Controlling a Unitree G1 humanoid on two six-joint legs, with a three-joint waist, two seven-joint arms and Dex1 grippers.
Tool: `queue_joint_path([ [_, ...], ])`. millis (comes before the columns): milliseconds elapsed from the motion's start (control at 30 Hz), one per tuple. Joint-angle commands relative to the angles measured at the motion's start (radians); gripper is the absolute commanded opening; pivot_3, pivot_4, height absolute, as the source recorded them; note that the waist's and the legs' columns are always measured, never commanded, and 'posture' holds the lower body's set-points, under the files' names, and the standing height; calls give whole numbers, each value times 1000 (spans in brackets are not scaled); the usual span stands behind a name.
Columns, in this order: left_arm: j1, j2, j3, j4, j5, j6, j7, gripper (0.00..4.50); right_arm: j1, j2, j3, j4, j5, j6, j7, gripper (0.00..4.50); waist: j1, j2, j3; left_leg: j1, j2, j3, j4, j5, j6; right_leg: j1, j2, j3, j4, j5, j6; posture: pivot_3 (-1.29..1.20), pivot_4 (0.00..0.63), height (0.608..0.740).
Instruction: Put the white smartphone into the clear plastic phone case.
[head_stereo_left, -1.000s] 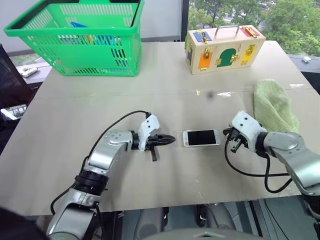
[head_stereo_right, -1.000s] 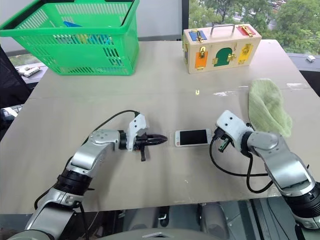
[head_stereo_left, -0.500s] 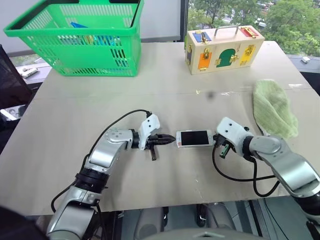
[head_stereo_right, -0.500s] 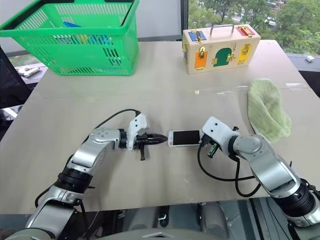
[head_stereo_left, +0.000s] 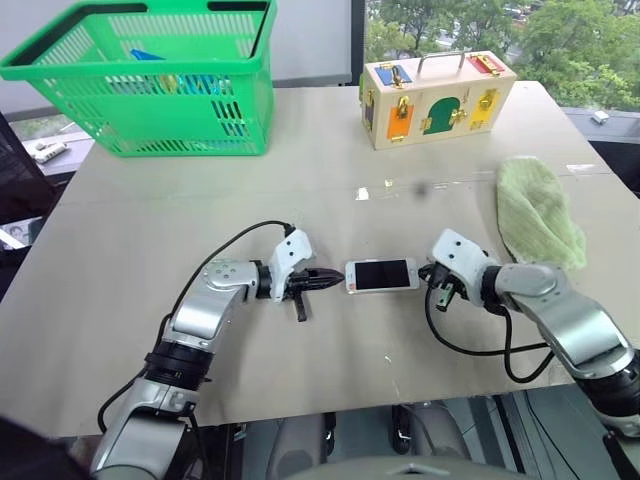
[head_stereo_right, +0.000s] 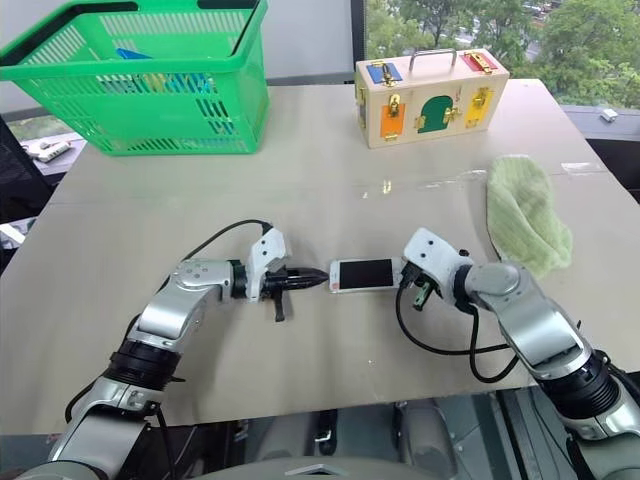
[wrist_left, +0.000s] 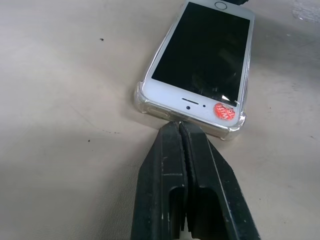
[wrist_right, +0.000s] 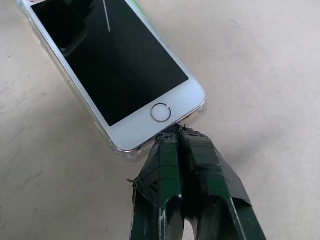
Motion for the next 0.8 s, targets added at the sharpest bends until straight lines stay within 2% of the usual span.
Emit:
queue_joint_path([
  [33, 1, 7, -5, -48, -10, 35, 1, 52, -16, 33, 40, -27, 59, -82, 79, 0, -1, 0, 0, 0, 0, 0, 0, 0, 0, 0, 0, 0, 0, 0, 0, 0, 150, 740],
  [267, -17, 59, 115, -125, -176, 135, -76, 52, 55, -45, -129, -33, 76, -111, 79, 0, 8, -1, 2, -2, 1, 0, 0, 0, 0, -1, 1, 1, 0, 0, 0, 0, 150, 740],
  [400, -48, 47, 99, -179, -239, 221, -86, 52, 84, -54, -202, -47, 121, -114, 79, 0, 24, -1, 2, -3, -2, 0, 0, 0, 0, 0, -1, 1, -3, 0, 0, 0, 150, 740],
  [633, -57, -16, 2, -129, -137, 163, -11, 52, 39, 13, -202, -48, 195, -103, 68, 0, 27, -1, 2, -3, -1, 1, 0, 0, 0, 0, 1, 1, -3, 0, 0, 0, 150, 740],
  [800, -39, -29, -34, -31, -65, 65, 2, 52, -9, 65, -132, 21, 187, -124, 64, 0, 27, -2, 2, -3, -1, 1, 0, 0, 0, 0, 1, 1, -3, 0, 0, 0, 150, 740],
])
